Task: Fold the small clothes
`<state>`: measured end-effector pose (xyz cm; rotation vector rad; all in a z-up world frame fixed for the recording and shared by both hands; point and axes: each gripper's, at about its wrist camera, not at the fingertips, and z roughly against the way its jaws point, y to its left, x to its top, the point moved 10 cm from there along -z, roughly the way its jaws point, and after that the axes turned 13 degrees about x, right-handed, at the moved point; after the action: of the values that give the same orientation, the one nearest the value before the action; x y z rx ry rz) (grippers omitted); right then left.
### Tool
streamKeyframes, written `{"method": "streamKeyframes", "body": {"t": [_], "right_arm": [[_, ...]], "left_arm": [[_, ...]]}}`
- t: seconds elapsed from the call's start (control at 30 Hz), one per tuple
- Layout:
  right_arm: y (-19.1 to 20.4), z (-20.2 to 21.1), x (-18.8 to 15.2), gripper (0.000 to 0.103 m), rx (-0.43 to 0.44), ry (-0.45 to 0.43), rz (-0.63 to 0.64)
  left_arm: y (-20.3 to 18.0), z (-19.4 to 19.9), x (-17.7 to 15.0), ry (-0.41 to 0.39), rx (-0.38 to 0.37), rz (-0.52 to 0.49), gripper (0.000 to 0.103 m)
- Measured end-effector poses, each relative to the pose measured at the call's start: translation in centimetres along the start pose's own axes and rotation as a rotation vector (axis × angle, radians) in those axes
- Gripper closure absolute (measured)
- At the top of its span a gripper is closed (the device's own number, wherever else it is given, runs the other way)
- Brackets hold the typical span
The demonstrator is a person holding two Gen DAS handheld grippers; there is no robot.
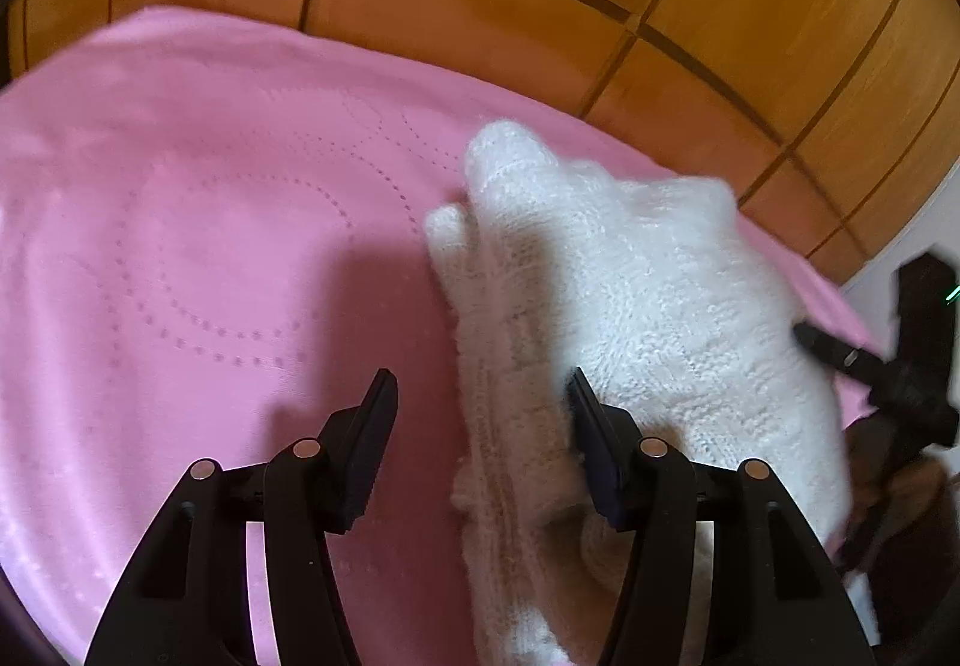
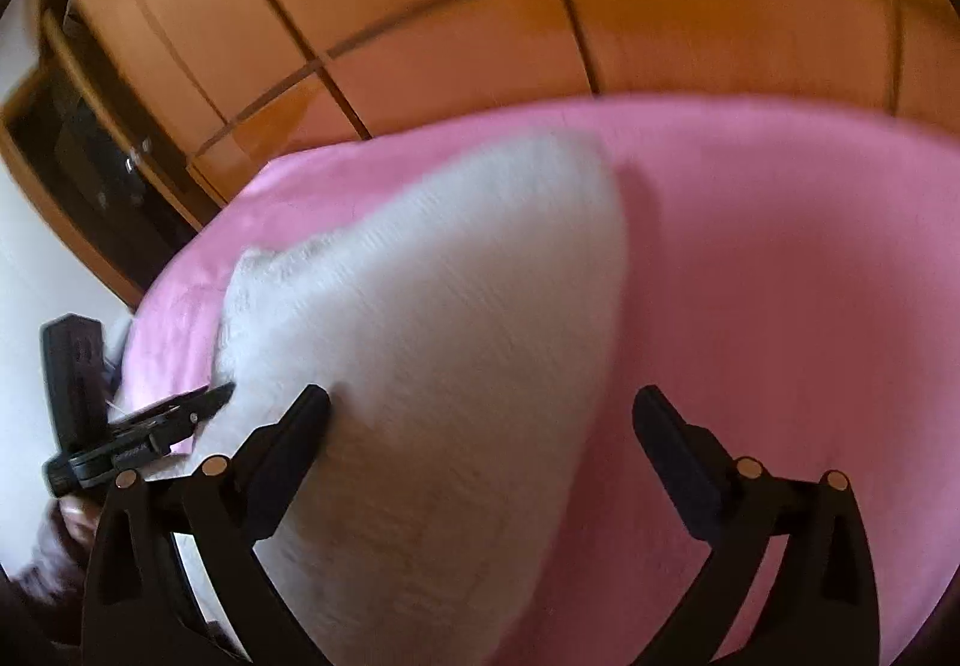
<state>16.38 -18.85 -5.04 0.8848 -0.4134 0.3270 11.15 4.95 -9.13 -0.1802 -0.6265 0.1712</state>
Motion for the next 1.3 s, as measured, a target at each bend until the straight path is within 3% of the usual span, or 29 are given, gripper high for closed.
{"method": "streamKeyframes", "body": {"t": [0.1, 0.27, 0.33, 0.4, 0.43, 0.7, 0.9, 1.07, 1.17, 1.27, 1.3], "right_arm": [[-0.1, -1.6, -0.7, 0.002, 0.137, 0.036, -0.096], [1.7, -4.1, -1.1, 0.005, 0.182, 0.108, -0.066], [1.9, -4.3, -1.0, 0.025, 0.185, 0.122, -0.058], [2.4, -3.9, -0.7, 0.04, 0.187, 0.111, -0.054], [2.8, -3.8, -0.5, 0.045, 0.187, 0.106, -0.049], [6.0, 0.7, 0.4, 0.053, 0.161, 0.018, 0.063], [4.7, 7.5, 2.3, 0.054, 0.107, -0.1, 0.094], [0.4, 13.9, 3.5, 0.054, 0.017, -0.225, 0.051], [-4.0, 17.5, 3.5, 0.054, -0.038, -0.283, -0.011], [-9.4, 18.9, 2.0, 0.053, -0.103, -0.3, -0.104], [-11.9, 18.9, 0.9, 0.052, -0.16, -0.287, -0.139]], "left_arm": [[0.1, -0.3, -0.3, 0.018, -0.059, 0.026, 0.047], [0.6, -0.8, -0.9, 0.064, -0.185, 0.125, 0.047], [0.3, -0.8, -1.2, 0.073, -0.242, 0.148, 0.057], [-0.1, -0.5, -1.4, 0.075, -0.301, 0.167, 0.069], [-0.5, -0.1, -1.4, 0.06, -0.31, 0.157, 0.071], [-3.7, 1.6, -1.1, 0.035, -0.357, 0.112, 0.076], [-11.9, 1.6, 0.5, 0.047, -0.432, -0.007, 0.079], [-21.3, 0.9, 1.9, 0.054, -0.468, -0.171, 0.079], [-27.1, -0.3, 2.1, 0.065, -0.462, -0.269, 0.079], [-32.0, -2.7, 1.1, 0.097, -0.401, -0.373, 0.079], [-32.7, -3.4, 0.7, 0.106, -0.374, -0.395, 0.079]]}}
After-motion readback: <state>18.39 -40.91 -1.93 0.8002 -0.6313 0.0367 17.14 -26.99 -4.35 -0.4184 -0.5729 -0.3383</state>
